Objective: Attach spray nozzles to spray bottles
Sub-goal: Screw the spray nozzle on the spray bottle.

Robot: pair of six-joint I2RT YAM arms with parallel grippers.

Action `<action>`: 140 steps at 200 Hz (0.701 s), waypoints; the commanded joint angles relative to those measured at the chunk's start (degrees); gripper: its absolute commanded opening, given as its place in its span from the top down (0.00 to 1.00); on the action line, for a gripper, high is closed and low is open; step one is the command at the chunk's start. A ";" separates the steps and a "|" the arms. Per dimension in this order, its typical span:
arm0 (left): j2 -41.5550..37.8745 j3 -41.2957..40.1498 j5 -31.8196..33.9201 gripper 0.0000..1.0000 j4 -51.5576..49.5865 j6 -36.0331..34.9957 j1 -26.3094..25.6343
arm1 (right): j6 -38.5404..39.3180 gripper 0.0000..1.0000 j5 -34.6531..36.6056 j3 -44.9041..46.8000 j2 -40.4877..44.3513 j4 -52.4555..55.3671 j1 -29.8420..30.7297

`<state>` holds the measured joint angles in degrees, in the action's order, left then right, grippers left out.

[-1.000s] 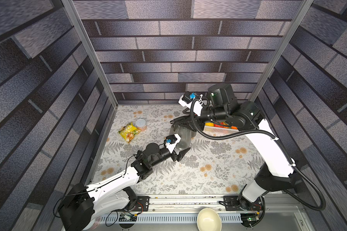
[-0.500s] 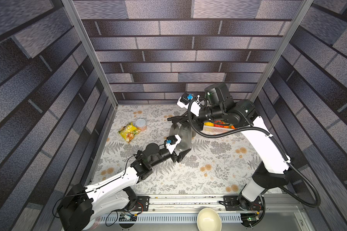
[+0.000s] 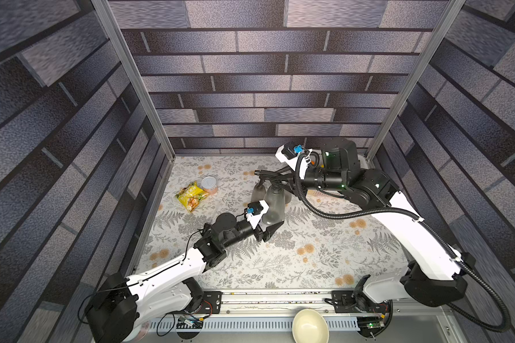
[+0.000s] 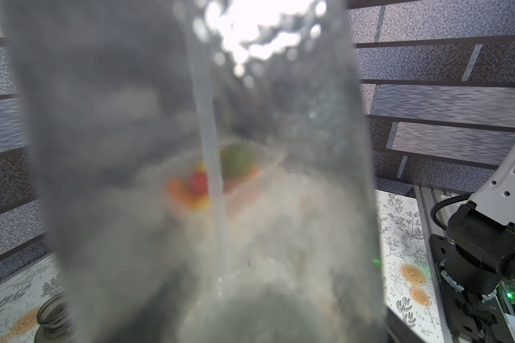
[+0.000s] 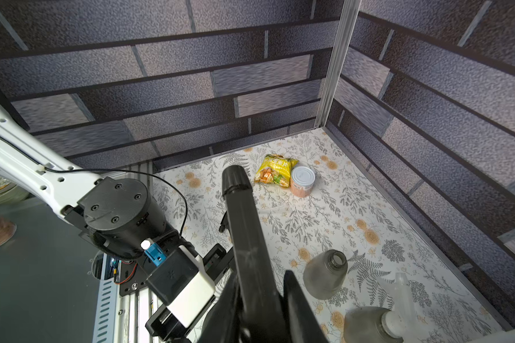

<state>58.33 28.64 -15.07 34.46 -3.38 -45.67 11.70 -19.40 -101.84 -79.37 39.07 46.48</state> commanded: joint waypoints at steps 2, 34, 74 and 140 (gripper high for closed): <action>-1.02 0.18 1.09 0.25 4.70 2.61 0.75 | -7.59 0.92 -1.26 6.29 3.57 -12.44 0.06; -1.44 0.44 0.75 0.25 5.32 2.35 0.66 | -12.59 0.93 -3.00 12.68 5.28 -18.59 -0.10; -2.43 0.46 1.53 0.26 6.31 1.83 0.57 | -14.88 0.94 -2.99 16.66 6.64 -18.30 -0.34; -1.90 -0.25 2.50 0.26 10.33 3.11 0.59 | -21.84 0.95 -6.01 26.65 10.82 -30.35 -0.42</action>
<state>58.11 28.10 -14.81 36.97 -2.52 -45.71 -5.58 -20.45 -79.13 -68.93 10.37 45.82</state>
